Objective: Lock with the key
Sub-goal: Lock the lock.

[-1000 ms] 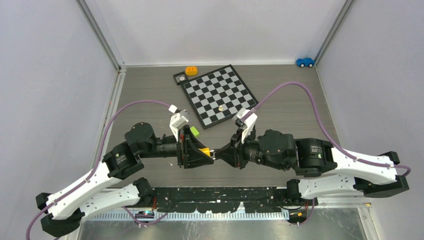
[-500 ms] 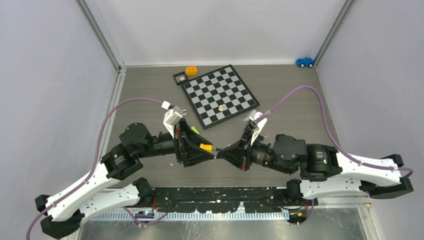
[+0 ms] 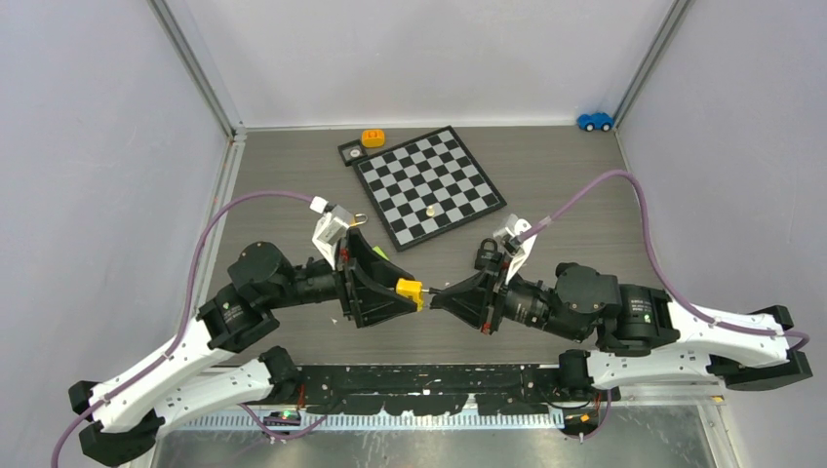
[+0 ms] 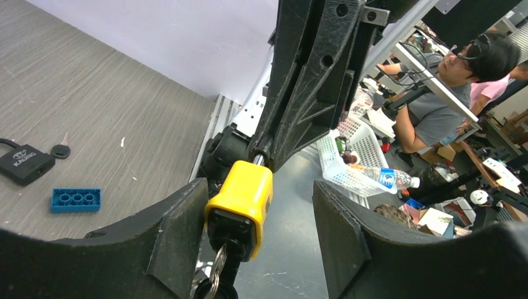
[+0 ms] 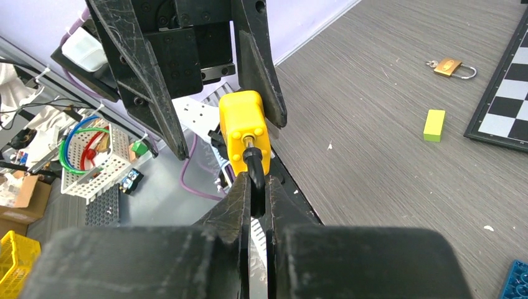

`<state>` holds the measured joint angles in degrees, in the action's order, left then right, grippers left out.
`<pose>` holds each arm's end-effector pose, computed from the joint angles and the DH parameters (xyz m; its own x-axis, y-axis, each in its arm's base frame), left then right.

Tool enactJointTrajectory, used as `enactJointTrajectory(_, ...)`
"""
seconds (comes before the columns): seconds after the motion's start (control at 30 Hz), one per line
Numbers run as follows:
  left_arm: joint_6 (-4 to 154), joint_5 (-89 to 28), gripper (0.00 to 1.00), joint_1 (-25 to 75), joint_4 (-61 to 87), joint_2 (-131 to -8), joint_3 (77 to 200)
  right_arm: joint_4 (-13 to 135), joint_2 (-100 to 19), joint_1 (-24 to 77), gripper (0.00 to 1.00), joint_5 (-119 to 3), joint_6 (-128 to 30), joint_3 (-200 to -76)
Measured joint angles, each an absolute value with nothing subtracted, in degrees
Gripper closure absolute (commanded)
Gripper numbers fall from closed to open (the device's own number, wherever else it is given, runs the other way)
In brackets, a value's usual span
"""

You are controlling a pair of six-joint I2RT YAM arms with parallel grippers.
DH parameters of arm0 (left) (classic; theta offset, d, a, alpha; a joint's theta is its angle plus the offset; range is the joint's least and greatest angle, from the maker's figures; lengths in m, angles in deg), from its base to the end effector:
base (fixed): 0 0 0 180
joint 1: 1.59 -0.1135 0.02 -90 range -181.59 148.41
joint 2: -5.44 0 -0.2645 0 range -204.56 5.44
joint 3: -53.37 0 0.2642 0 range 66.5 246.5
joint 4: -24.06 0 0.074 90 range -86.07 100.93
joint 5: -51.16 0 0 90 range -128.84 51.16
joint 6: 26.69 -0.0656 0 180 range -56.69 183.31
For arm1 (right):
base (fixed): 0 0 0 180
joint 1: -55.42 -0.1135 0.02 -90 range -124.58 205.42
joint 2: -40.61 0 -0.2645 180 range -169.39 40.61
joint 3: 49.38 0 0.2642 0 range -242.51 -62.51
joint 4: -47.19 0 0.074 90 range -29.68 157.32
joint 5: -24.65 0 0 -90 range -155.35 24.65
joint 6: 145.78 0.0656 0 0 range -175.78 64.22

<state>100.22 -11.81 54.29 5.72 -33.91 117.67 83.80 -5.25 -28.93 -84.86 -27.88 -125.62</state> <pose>0.0800 -0.1712 0.4079 -0.5433 -0.1518 -0.8257 0.8309 0.0435 -0.5547 0.0414 0.1956 0.4222 -0.4331 0.1026 -0.8955 -0.7951 0.4245 0.4331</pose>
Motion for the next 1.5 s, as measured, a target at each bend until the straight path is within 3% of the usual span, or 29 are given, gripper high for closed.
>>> enactJointTrajectory(0.43,103.6,-7.0,0.34,54.3,13.4,-35.7,115.2,77.9,-1.6,-28.9,0.99,-81.9,-30.0,-122.6)
enactJointTrajectory(0.7,104.7,-6.1,0.39,54.3,15.0,-37.2,114.8,74.6,-1.6,-28.9,1.0,-81.1,-30.3,-121.8)
enactJointTrajectory(1.0,105.1,-6.0,0.7,54.3,15.6,-36.5,114.4,73.2,0.5,-28.8,1.0,-81.7,-30.2,-119.9)
enactJointTrajectory(1.2,105.1,-5.8,0.99,54.3,15.7,-36.4,114.4,73.2,0.1,-28.8,1.0,-82.2,-30.0,-119.9)
enactJointTrajectory(1.5,105.3,-4.2,1.0,53.7,15.7,-37.7,114.4,77.0,-1.8,-28.8,1.0,-84.1,-30.4,-121.9)
